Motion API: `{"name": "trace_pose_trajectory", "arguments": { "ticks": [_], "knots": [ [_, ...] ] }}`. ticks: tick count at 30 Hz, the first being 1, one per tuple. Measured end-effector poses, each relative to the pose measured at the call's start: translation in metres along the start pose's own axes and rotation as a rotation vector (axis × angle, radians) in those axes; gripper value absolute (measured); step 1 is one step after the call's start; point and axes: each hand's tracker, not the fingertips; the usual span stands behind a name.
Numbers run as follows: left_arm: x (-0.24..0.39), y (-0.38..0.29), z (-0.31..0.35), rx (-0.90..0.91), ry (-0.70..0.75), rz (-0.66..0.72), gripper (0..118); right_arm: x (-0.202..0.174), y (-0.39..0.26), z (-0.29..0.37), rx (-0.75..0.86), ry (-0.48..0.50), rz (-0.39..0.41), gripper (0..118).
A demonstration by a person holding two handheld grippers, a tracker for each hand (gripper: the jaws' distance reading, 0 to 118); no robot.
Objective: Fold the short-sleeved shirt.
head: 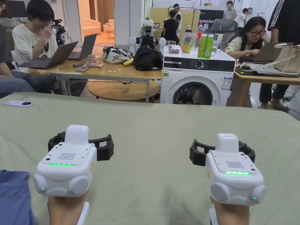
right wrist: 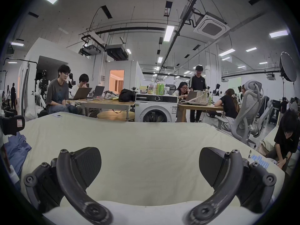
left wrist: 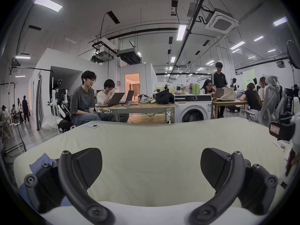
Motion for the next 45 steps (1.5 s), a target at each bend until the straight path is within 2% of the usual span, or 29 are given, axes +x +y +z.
{"name": "trace_pose_trajectory", "arguments": {
  "ticks": [4, 7, 9, 11, 12, 13, 15, 16, 20, 23, 32, 36, 39, 45],
  "knots": [
    [-0.001, -0.001, -0.001, -0.005, 0.005, 0.001, 118, 0.000, -0.001, 0.000, -0.003, -0.015, 0.008, 116],
    [-0.001, -0.001, 0.003, 0.011, 0.010, 0.012, 118, 0.001, 0.000, 0.001, 0.012, -0.020, 0.010, 97],
    [-0.001, 0.000, 0.005, 0.024, 0.012, 0.016, 118, 0.001, 0.001, 0.002, 0.015, -0.023, 0.009, 93],
    [0.000, 0.000, 0.009, 0.052, -0.001, 0.016, 113, 0.001, 0.002, 0.004, 0.017, -0.016, -0.004, 62],
    [0.001, 0.001, 0.009, 0.058, 0.000, 0.010, 100, 0.001, 0.003, 0.003, 0.009, -0.013, -0.009, 32],
    [0.002, 0.002, 0.009, 0.055, -0.001, 0.007, 80, 0.000, 0.003, 0.002, 0.002, -0.023, -0.011, 14],
    [0.002, 0.005, 0.005, 0.025, -0.007, 0.006, 24, 0.000, 0.001, 0.003, 0.017, -0.006, -0.027, 1],
    [0.001, 0.004, 0.004, 0.016, -0.006, 0.010, 13, -0.001, 0.001, 0.004, 0.018, -0.010, -0.021, 0],
    [-0.001, 0.001, 0.006, 0.017, 0.002, 0.012, 0, -0.004, 0.003, 0.008, 0.030, -0.001, 0.006, 0],
    [-0.005, 0.000, 0.005, 0.023, -0.042, 0.033, 0, -0.005, 0.005, 0.007, 0.038, 0.008, 0.020, 0],
    [-0.005, 0.006, 0.004, 0.010, -0.015, 0.023, 0, -0.008, 0.008, 0.005, 0.049, -0.001, 0.011, 0],
    [-0.008, 0.007, 0.004, 0.008, -0.019, 0.027, 0, -0.001, 0.008, 0.006, 0.026, -0.006, -0.040, 0],
    [-0.012, 0.007, 0.006, -0.005, -0.012, 0.022, 0, -0.001, 0.008, 0.007, 0.022, -0.011, -0.036, 0],
    [-0.034, 0.009, 0.017, -0.039, 0.043, 0.057, 0, -0.025, 0.012, 0.011, 0.017, 0.046, -0.016, 0]
  ]
}}
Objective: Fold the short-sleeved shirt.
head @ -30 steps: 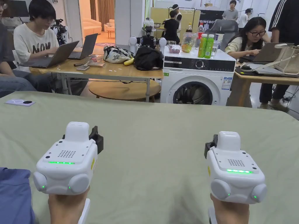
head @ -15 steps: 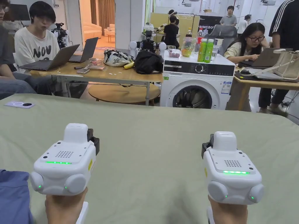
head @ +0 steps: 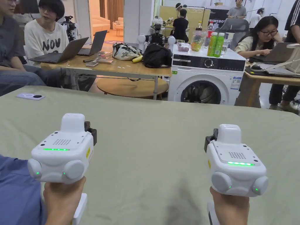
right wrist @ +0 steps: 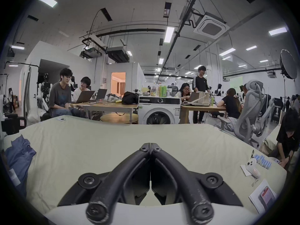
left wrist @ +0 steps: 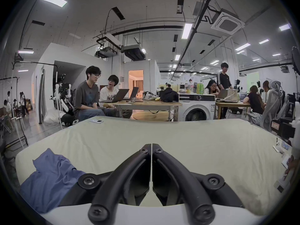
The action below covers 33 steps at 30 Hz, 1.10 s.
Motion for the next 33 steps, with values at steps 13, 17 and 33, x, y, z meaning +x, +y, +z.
{"name": "trace_pose_trajectory", "arguments": {
  "ticks": [13, 17, 33],
  "knots": [
    [-0.123, 0.009, 0.038, -0.227, 0.228, 0.057, 0, -0.128, 0.006, -0.002, -0.037, 0.240, 0.019, 0],
    [-0.175, 0.001, 0.049, -0.370, 0.237, 0.081, 0, -0.163, 0.001, 0.003, -0.057, 0.311, 0.037, 0],
    [-0.287, -0.126, -0.022, -0.935, 0.205, 0.295, 85, -0.196, -0.031, 0.000, -0.136, 0.377, 0.124, 0]
  ]
}}
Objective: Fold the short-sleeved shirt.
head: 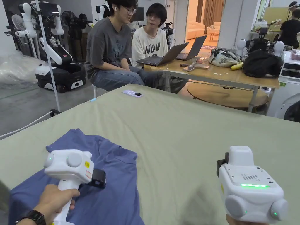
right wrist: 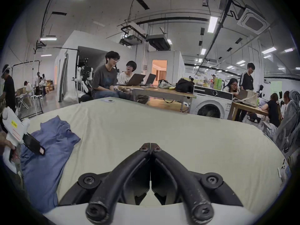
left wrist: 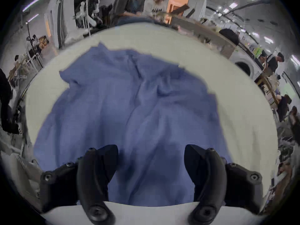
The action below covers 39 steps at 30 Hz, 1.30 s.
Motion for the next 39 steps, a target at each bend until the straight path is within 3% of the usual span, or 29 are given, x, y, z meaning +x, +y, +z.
{"name": "trace_pose_trajectory", "arguments": {
  "ticks": [3, 5, 8, 9, 12, 17, 24, 33, 39],
  "knots": [
    [0.017, -0.012, 0.008, 0.161, 0.058, -0.130, 86, 0.004, -0.002, 0.000, -0.012, -0.008, 0.011, 0],
    [0.028, -0.016, 0.014, 0.121, 0.062, -0.114, 75, 0.005, -0.003, 0.000, -0.013, -0.013, 0.009, 0],
    [0.040, -0.019, 0.021, 0.165, 0.057, -0.207, 14, 0.005, -0.004, -0.001, -0.019, -0.012, 0.013, 0],
    [0.043, -0.020, 0.021, 0.174, 0.102, -0.250, 0, 0.006, -0.005, -0.001, -0.020, -0.012, 0.014, 0],
    [0.040, -0.026, 0.024, 0.206, 0.065, -0.241, 0, 0.007, -0.006, 0.003, -0.017, -0.008, 0.017, 0],
    [0.031, -0.018, 0.068, 0.362, -0.075, -0.098, 0, 0.014, -0.004, 0.011, -0.001, -0.020, 0.010, 0],
    [0.087, 0.013, 0.168, 0.609, -0.198, -0.168, 0, 0.041, 0.010, 0.030, 0.042, -0.062, -0.028, 0],
    [0.232, 0.046, 0.231, 0.673, -0.444, -0.375, 0, 0.107, 0.020, 0.056, 0.094, -0.157, -0.065, 0],
    [0.356, 0.021, 0.238, 0.650, -0.631, -0.550, 0, 0.160, 0.025, 0.104, 0.131, -0.281, -0.084, 0]
  ]
}}
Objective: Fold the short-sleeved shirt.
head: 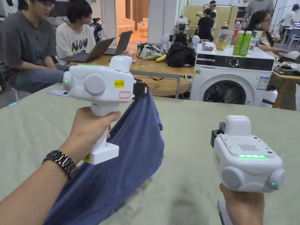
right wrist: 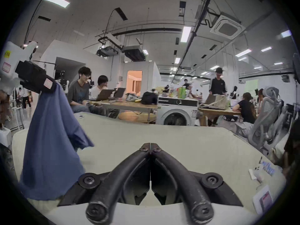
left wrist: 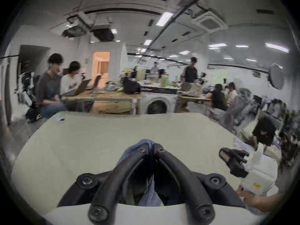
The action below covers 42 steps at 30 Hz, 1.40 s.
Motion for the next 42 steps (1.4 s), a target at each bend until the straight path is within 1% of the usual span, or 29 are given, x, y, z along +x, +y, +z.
{"name": "trace_pose_trajectory", "arguments": {
  "ticks": [5, 8, 12, 14, 18, 19, 20, 21, 22, 25, 31, 32, 34, 35, 37, 40, 42],
  "knots": [
    [0.084, -0.016, -0.059, -0.049, -0.198, -0.041, 0, 0.056, 0.000, 0.020, 0.014, -0.123, 0.018, 0],
    [0.120, -0.042, -0.085, -0.077, -0.309, -0.023, 0, 0.082, -0.005, 0.030, 0.013, -0.201, 0.044, 0],
    [0.159, -0.092, -0.107, -0.181, -0.392, -0.045, 0, 0.108, -0.014, 0.039, -0.013, -0.235, 0.044, 0],
    [0.172, -0.119, -0.111, -0.240, -0.415, -0.045, 0, 0.116, -0.019, 0.041, -0.031, -0.251, 0.045, 0],
    [0.181, -0.162, -0.118, -0.327, -0.443, -0.019, 1, 0.123, -0.030, 0.040, -0.069, -0.261, 0.016, 0],
    [0.181, -0.169, -0.118, -0.348, -0.451, -0.010, 6, 0.123, -0.032, 0.039, -0.075, -0.262, 0.012, 0],
    [0.179, -0.173, -0.118, -0.362, -0.458, -0.005, 16, 0.123, -0.033, 0.039, -0.082, -0.258, 0.011, 0],
    [0.177, -0.176, -0.116, -0.368, -0.450, -0.001, 37, 0.121, -0.035, 0.039, -0.086, -0.256, 0.011, 0],
    [0.174, -0.177, -0.112, -0.376, -0.437, 0.002, 55, 0.119, -0.036, 0.039, -0.091, -0.253, 0.012, 0],
    [0.153, -0.172, -0.096, -0.320, -0.376, 0.019, 57, 0.113, -0.037, 0.036, -0.100, -0.229, 0.007, 0],
    [0.086, -0.156, -0.049, -0.127, -0.182, 0.104, 57, 0.097, -0.036, 0.027, -0.112, -0.183, 0.008, 0],
    [0.072, -0.155, -0.042, -0.108, -0.128, 0.131, 54, 0.094, -0.036, 0.024, -0.117, -0.173, 0.004, 0],
    [0.046, -0.153, -0.036, -0.108, -0.072, 0.170, 20, 0.089, -0.037, 0.019, -0.128, -0.163, -0.002, 0],
    [0.034, -0.153, -0.035, -0.126, -0.059, 0.171, 7, 0.087, -0.038, 0.016, -0.134, -0.158, -0.006, 0],
    [0.011, -0.155, -0.031, -0.149, 0.025, 0.174, 0, 0.084, -0.041, 0.009, -0.149, -0.148, -0.015, 0],
    [-0.023, -0.153, -0.030, -0.175, 0.063, 0.211, 0, 0.079, -0.043, 0.001, -0.167, -0.135, -0.027, 0],
    [-0.044, -0.149, -0.033, -0.204, 0.100, 0.209, 0, 0.074, -0.042, -0.005, -0.187, -0.126, -0.025, 0]
  ]
}}
